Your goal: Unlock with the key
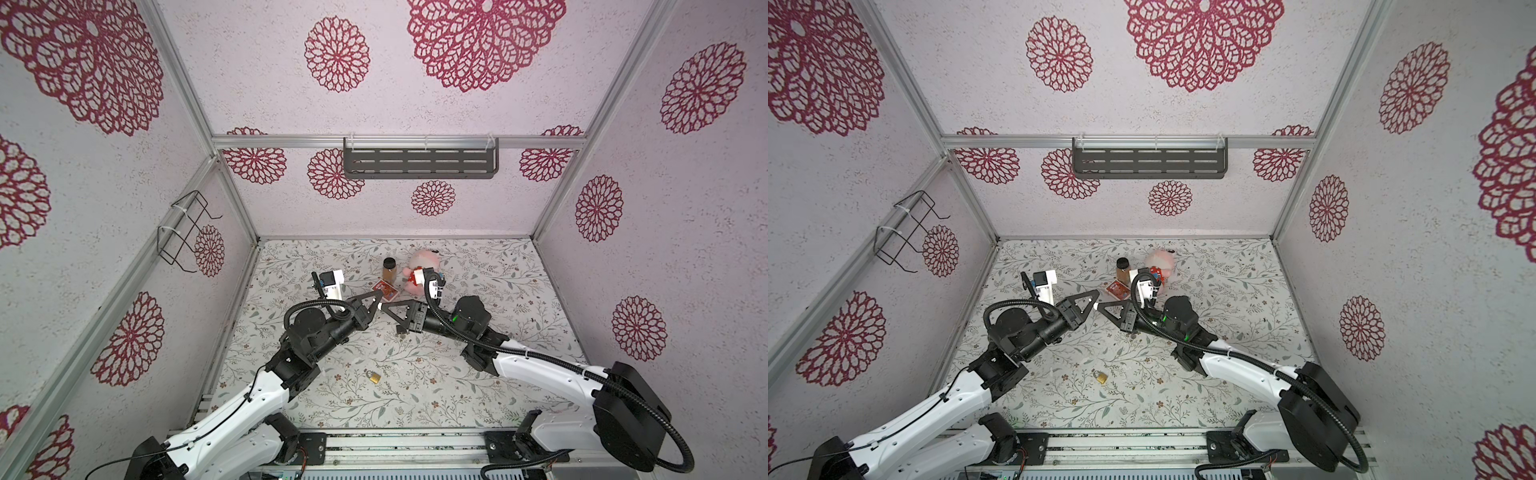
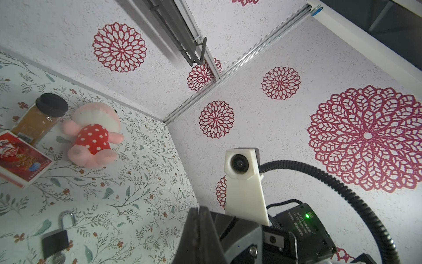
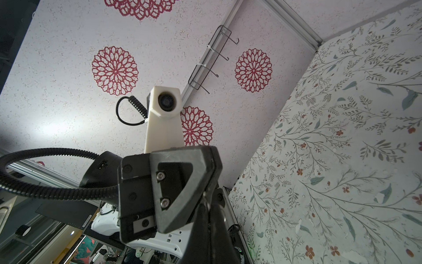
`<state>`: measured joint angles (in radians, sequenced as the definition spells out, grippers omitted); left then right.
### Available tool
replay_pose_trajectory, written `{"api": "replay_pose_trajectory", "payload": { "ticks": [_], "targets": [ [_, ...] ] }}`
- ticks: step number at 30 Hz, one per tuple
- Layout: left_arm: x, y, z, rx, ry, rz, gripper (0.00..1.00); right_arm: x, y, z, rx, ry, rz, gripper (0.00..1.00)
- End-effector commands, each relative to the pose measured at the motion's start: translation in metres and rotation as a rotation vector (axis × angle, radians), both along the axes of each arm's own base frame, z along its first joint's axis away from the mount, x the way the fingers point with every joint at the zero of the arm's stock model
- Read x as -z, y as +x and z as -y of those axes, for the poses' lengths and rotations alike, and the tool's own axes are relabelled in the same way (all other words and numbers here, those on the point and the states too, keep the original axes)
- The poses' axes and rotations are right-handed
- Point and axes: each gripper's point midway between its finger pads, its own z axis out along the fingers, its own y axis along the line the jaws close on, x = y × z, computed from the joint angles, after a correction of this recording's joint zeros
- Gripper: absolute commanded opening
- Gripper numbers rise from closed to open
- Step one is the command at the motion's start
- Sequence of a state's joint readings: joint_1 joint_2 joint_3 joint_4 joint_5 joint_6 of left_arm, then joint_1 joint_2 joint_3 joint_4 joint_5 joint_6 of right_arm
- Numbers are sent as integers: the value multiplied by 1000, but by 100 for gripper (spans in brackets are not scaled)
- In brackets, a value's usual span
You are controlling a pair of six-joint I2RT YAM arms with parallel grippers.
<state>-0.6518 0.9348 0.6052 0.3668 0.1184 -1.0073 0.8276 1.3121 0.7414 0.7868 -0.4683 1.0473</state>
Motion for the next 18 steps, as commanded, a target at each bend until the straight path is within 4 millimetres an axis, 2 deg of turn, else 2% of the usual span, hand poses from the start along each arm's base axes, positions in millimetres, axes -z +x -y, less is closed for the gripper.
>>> {"api": "replay_pose_trajectory", "payload": {
  "ticks": [1, 5, 18],
  "targets": [
    [-10, 1, -4, -9, -3, 23, 0, -26, -6, 6, -2, 54, 68, 11],
    [-12, 0, -4, -1, -9, 35, 0, -29, -6, 5, -9, 61, 75, 20],
    [-21, -2, 4, 39, -36, 61, 0, -28, -2, -2, -26, 67, 64, 25]
  ]
}}
